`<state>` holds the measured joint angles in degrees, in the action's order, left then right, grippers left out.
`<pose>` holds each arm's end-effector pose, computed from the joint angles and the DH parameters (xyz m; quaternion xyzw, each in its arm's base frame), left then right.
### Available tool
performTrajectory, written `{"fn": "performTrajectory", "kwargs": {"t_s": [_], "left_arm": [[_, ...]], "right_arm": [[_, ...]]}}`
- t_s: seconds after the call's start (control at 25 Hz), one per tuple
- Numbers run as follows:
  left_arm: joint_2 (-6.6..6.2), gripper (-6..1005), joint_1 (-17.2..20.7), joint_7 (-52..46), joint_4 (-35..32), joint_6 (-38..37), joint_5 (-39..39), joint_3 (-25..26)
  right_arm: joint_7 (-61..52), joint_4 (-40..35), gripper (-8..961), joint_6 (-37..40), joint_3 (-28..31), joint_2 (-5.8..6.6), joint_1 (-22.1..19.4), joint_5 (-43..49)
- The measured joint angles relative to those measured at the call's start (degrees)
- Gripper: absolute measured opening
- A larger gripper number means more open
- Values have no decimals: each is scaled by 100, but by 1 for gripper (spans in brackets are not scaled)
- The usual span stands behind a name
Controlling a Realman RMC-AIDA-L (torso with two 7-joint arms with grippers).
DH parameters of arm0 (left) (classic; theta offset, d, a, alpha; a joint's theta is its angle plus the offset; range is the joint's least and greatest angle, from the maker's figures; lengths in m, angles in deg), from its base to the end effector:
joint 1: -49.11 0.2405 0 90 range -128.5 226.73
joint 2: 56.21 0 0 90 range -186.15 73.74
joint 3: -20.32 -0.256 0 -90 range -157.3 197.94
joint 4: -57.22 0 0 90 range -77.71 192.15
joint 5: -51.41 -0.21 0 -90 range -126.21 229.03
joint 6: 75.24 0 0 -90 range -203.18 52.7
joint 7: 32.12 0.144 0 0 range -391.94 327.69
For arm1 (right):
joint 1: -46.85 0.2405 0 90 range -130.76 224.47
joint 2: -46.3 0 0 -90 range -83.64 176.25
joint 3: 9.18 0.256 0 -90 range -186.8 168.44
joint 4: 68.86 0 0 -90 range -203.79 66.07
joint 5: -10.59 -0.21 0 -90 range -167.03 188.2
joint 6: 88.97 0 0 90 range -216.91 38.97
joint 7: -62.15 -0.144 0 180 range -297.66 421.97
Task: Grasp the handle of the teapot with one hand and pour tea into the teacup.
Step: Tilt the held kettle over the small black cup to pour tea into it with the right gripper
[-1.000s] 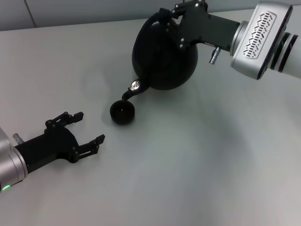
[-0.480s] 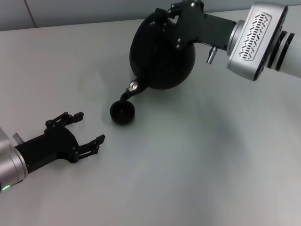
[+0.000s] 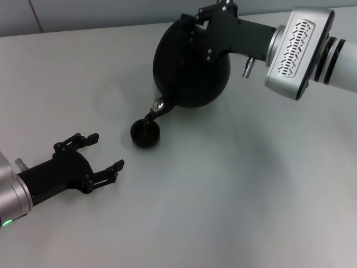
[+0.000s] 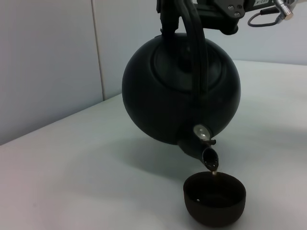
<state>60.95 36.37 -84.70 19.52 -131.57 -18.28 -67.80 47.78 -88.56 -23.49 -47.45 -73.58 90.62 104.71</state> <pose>-0.3050 0.2881 -0.0632 -0.9368 -0.1450 -0.1710 0.2687 0.2092 0.4129 -0.0294 -0.8866 -0.1837 0.1723 0.3879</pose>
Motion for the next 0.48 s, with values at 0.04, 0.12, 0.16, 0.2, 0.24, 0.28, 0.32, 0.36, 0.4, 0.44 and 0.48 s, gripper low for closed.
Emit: {"fn": "performTrajectory", "kwargs": {"t_s": [0.04,0.12,0.16,0.2,0.24,0.28,0.32,0.36,0.4,0.44,0.48], "left_arm": [[0,842,0,0,1,0,0,1],[1,842,0,1,6,0,0,4],[0,842,0,0,9,0,0,3],[0,842,0,0,9,0,0,2],[0,842,-1,-1,9,0,0,0],[0,842,-3,-1,9,0,0,0],[0,842,-3,-1,9,0,0,0],[0,842,-3,-1,9,0,0,0],[0,842,-8,-2,6,0,0,-5],[0,842,-8,-2,6,0,0,-9],[0,842,-8,-2,6,0,0,-9]], "right_arm": [[31,3,80,-1,0,0,0,0],[107,10,79,-2,0,0,0,-10],[126,12,79,-2,-2,0,1,-21],[139,14,79,-2,-4,0,4,-31],[141,17,79,-2,-7,0,6,-37],[142,19,79,-2,-7,0,8,-38],[142,19,79,-2,-7,0,10,-40],[142,20,79,-2,-7,0,10,-41],[142,20,79,-2,-7,0,10,-42],[142,20,80,-2,-7,0,10,-44],[144,20,80,-2,-7,0,10,-44]]}}
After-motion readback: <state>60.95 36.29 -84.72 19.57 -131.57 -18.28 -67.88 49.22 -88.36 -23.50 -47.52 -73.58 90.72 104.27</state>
